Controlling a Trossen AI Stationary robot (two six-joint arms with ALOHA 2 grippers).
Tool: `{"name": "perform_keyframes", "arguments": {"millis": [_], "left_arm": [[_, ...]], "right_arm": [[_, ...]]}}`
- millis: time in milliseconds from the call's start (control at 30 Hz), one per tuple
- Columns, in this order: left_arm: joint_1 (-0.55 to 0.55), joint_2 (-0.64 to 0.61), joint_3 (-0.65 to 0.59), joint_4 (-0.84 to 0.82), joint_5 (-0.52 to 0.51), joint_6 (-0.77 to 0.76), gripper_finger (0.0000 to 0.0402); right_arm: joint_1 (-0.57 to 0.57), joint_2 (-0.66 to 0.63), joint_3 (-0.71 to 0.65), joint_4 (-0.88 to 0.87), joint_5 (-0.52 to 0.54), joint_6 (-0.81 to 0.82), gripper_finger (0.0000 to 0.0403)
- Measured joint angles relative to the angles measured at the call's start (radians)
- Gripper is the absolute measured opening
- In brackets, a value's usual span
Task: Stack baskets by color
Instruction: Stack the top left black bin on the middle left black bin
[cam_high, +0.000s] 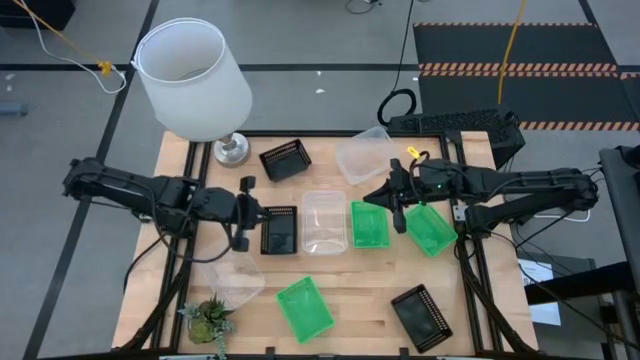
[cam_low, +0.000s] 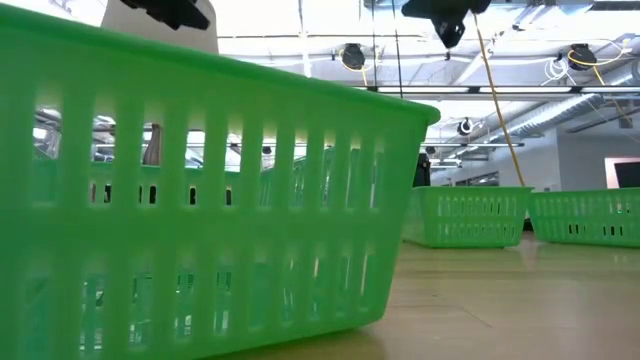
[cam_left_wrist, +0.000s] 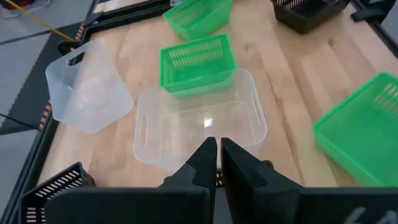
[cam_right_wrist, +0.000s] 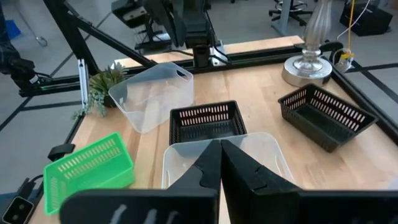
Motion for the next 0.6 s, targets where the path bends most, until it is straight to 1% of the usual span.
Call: {"name": "perform_keyframes", "arguments": {"millis": [200,300,400,600], "left_arm": [[0.0,0.021,0.0,0.002,-0.01,0.003,0.0026],[0.009,0.02,0.0,0.007,-0.066,0.006,0.0026],[0.032,0.02,0.0,0.006,-0.106,0.016,0.0026],[0.098,0.047,0.0,0.001,-0.113,0.017,0.0026]], "right_arm": [[0.0,0.0,-0.072,0.079,0.0,0.005,0.0],[0.0,-0.001,-0.1,0.104,0.0,0.005,0.0],[0.0,0.0,-0.13,0.145,0.0,0.005,0.0],[0.0,-0.001,-0.139,0.155,0.0,-0.005,0.0]]}}
